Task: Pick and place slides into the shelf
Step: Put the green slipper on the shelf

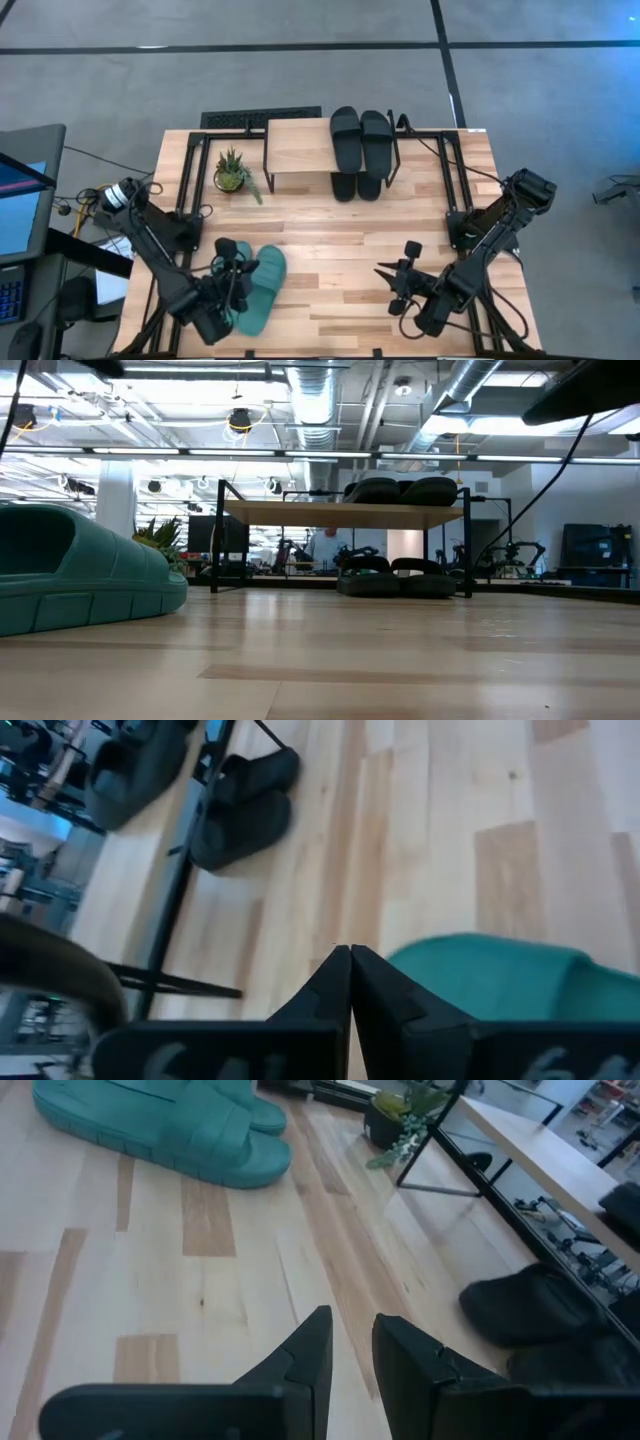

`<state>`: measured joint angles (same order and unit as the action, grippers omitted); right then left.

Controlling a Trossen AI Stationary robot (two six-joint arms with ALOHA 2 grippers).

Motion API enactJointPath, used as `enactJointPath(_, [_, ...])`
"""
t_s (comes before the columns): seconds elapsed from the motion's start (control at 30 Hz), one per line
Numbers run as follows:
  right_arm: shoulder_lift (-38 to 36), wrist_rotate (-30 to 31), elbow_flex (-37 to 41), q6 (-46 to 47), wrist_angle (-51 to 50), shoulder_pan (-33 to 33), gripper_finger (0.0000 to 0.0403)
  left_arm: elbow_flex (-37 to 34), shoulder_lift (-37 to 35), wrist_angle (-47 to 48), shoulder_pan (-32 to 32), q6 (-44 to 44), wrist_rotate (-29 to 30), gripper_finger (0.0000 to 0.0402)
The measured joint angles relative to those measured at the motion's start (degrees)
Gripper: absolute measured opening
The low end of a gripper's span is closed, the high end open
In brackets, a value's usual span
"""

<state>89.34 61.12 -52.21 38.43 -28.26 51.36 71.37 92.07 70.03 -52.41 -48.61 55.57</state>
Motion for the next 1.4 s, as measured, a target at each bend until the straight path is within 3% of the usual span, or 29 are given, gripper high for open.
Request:
enactJointPath(0.33, [0.00,-1.69,0.00,-2.95,3.01,-2.24,0.0066,-5.44,-0.02,-0.39,-6.10,-10.88,-3.41,0.0000])
enactJointPath(0.6, [0.00,-2.77,-0.01,-3.10,4.90,-3.91,0.0066,-11.44,-0.02,-2.56,-8.12,-14.92,-13.25,0.0000])
enactJointPath(0.93, [0.00,-2.77,0.00,-3.10,5.15,-4.27,0.0066,-11.87,0.02,-2.67,-8.17,-17.42,-22.81,0.0000])
enactJointPath(1.07, [0.00,-2.81,0.00,-3.78,5.58,-4.65,0.0066,-11.87,0.02,-4.00,-8.17,-17.39,-22.18,0.0000])
enactJointPath(1.23, [0.00,-3.57,0.00,-5.96,7.88,-5.01,0.0066,-11.87,0.02,-10.90,-8.01,-9.63,-17.05,0.0000])
enactJointPath(1.4, [0.00,-4.10,-0.01,-5.94,7.84,-5.37,0.0066,-11.87,0.04,-14.85,-6.65,-4.01,-16.08,0.0008])
